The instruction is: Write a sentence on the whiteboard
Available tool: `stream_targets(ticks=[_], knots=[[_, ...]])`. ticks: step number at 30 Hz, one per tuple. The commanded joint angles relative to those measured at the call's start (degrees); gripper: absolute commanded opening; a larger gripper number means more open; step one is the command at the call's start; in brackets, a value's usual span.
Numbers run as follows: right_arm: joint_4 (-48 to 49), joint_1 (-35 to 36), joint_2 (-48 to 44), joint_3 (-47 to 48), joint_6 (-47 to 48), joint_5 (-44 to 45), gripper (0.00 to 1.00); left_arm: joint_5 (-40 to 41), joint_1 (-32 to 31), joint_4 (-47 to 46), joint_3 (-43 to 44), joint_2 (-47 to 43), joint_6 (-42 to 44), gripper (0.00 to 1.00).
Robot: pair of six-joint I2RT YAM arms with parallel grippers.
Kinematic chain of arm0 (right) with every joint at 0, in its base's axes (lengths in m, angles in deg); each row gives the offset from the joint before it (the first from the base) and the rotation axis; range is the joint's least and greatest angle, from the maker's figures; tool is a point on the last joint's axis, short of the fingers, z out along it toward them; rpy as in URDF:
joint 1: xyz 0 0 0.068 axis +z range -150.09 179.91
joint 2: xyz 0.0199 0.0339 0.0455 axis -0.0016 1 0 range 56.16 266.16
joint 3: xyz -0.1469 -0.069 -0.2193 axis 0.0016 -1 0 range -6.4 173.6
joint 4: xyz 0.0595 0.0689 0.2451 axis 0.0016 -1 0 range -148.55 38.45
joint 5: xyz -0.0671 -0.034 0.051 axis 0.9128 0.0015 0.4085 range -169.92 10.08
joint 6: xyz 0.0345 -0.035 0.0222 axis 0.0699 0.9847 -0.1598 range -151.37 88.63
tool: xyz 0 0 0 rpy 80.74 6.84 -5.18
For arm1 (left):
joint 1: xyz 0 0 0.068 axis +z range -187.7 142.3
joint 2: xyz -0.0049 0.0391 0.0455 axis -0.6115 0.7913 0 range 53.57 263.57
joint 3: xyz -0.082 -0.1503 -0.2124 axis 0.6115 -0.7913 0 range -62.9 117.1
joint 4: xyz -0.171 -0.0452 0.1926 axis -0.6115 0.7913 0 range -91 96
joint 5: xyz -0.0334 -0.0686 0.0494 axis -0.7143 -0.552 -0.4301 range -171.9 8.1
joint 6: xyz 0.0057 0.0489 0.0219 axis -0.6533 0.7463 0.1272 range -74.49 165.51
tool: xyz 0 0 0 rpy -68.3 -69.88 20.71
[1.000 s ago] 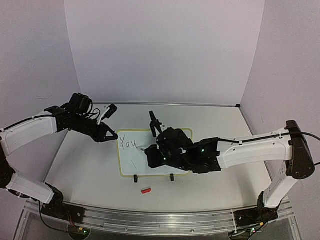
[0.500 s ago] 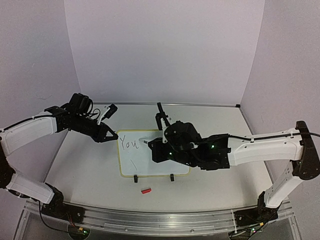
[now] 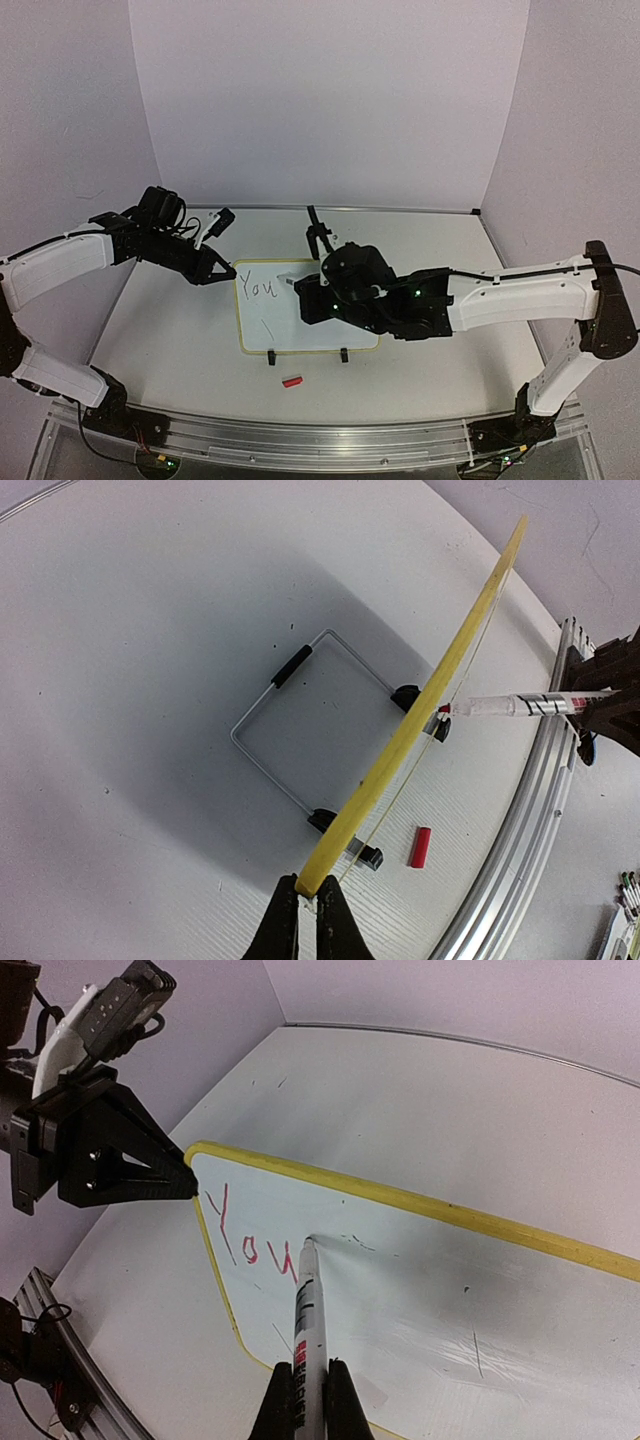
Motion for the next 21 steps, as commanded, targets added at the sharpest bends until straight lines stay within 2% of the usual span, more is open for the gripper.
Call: stream_targets(ticks=[1,21], knots=[[0.5,-0.2,1.0,2.4,0.7,2.3,0.0,1.1,-0.5,2.0,0.8,0.0,0.6,0.0],[-0.9,-0.2,0.3,0.0,-2.0,1.6,0.0,1.3,-0.5,2.0,0.8,-0.2,0.7,0.0]])
